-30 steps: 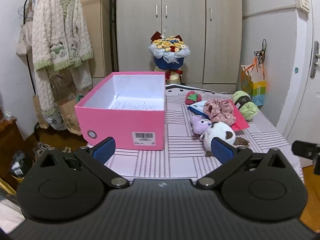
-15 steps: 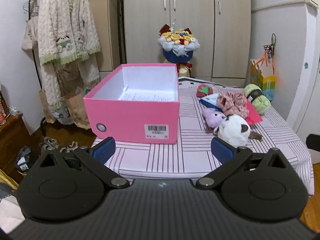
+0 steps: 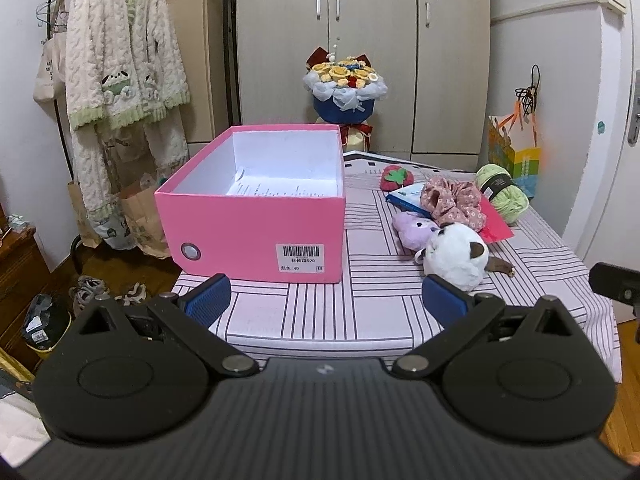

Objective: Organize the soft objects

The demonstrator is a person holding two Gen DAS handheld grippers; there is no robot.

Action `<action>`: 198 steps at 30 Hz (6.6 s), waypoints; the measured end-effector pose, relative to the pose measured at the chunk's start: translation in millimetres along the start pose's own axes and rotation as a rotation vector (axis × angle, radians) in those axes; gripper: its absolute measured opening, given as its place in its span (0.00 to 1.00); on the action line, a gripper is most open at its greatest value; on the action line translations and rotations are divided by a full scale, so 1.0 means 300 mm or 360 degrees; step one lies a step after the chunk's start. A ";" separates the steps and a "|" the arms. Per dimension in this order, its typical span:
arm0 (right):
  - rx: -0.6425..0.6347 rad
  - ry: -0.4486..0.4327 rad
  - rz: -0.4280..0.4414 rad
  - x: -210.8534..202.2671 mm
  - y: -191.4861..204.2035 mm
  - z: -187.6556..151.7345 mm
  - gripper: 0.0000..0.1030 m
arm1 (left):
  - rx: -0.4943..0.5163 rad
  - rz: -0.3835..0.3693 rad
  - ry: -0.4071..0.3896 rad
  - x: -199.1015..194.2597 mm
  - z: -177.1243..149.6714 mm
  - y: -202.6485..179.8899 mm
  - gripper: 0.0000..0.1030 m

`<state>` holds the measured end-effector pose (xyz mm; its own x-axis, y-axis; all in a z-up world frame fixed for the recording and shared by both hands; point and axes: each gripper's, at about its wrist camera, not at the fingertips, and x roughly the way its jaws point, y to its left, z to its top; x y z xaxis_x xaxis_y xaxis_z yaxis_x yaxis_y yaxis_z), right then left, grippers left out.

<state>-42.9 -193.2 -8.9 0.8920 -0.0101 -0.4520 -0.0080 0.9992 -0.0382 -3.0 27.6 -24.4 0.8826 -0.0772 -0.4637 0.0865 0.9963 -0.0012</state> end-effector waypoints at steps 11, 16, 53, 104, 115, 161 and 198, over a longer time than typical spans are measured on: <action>-0.0044 -0.0049 -0.0012 -0.005 0.008 -0.006 1.00 | 0.0018 -0.0006 -0.0114 -0.024 -0.009 -0.007 1.00; -0.0047 -0.0049 -0.0008 0.001 0.004 -0.011 1.00 | 0.0024 -0.0028 -0.0128 -0.026 -0.008 -0.012 1.00; -0.0081 0.0080 0.0620 0.601 -0.069 -0.118 0.99 | -0.0047 -0.0527 0.0081 0.460 0.024 -0.195 0.93; -0.0218 0.0511 0.0928 0.443 0.221 0.018 0.64 | 0.0008 -0.0617 0.0789 0.287 0.153 -0.025 0.64; -0.0236 0.0554 0.1114 0.376 0.344 0.120 0.64 | -0.0080 -0.0572 0.0756 0.155 0.197 0.162 0.64; -0.0291 0.0553 0.1134 1.138 0.553 0.638 0.65 | -0.0487 -0.0552 0.0431 0.817 0.651 0.492 0.66; -0.0260 0.0652 0.1074 1.149 0.486 0.625 0.59 | -0.0574 -0.0514 0.0519 0.924 0.582 0.507 0.67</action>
<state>348.1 -43.9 -3.3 0.4348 0.5489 -0.7139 -0.5800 0.7771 0.2443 335.4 151.0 1.7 0.6450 -0.4200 -0.6384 0.1140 0.8790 -0.4630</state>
